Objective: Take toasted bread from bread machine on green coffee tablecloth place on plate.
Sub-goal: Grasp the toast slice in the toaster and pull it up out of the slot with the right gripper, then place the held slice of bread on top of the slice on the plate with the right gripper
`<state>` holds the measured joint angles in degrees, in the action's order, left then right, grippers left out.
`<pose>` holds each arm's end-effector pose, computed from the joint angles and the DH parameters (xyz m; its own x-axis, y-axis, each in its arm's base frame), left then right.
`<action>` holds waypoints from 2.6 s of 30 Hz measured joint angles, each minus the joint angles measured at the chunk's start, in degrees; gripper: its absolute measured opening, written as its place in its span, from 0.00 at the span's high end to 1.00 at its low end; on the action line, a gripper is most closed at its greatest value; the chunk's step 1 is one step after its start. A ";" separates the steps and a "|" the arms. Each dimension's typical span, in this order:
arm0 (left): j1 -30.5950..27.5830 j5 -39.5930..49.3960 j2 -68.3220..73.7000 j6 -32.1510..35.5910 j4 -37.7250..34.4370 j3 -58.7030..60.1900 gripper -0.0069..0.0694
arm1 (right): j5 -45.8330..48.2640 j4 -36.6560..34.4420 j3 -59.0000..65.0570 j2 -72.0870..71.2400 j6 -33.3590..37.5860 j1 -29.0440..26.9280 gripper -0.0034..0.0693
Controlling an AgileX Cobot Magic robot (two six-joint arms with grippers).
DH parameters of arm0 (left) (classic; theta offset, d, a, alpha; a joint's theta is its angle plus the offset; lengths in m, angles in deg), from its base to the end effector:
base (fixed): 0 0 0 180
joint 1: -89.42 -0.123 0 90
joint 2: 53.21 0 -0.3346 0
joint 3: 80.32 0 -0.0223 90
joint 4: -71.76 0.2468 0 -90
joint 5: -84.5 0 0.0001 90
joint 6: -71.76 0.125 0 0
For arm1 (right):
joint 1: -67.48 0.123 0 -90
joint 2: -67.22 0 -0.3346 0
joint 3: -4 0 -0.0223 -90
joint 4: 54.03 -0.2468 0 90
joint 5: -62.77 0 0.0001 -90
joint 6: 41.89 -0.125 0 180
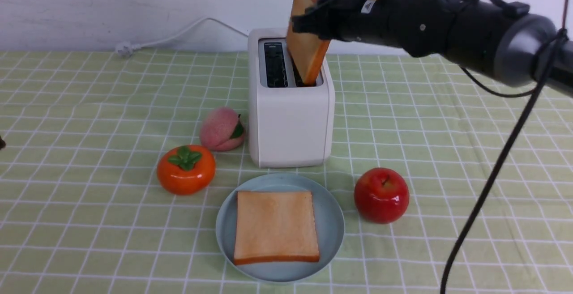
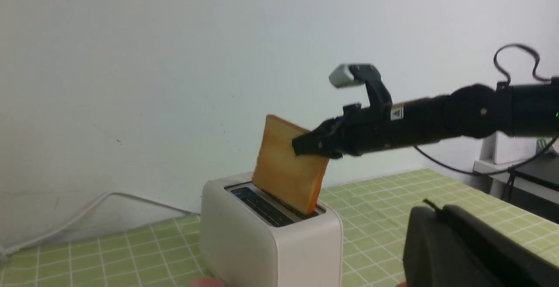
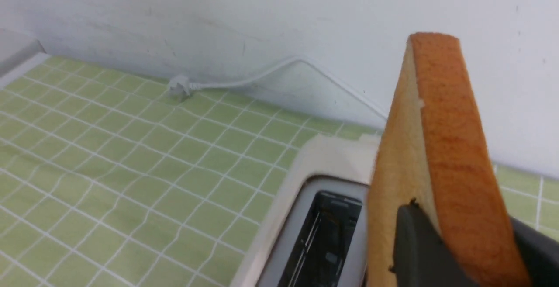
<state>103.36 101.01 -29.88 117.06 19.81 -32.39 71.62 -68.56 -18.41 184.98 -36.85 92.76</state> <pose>0.0319 -0.0368 0.3736 0.0980 -0.1201 -0.9879 0.4611 0.8852 -0.0619 0.4725 0.2285 0.3881 -0.2893 0.0424 -0.9563 -0.4193 0.8925 0.1664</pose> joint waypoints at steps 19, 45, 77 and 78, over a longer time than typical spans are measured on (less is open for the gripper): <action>0.00 5.52 0.00 -0.05 0.37 7.13 0.92 | 58.96 -2.69 -0.17 -25.05 4.68 -0.07 0.77; 0.00 7.15 0.00 -0.05 0.41 7.17 0.92 | 44.42 -51.12 14.87 2.45 30.43 -1.28 0.77; 0.00 5.42 0.00 -0.05 0.41 7.17 0.92 | 40.71 -17.10 11.42 -12.16 21.54 -4.60 0.50; 0.00 4.93 0.00 -0.05 0.41 7.17 0.92 | 41.82 -14.55 11.42 -13.88 20.18 -4.60 0.53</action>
<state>103.36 105.95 -29.88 117.01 20.22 -25.21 113.44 -83.11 -6.99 171.10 -16.67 88.16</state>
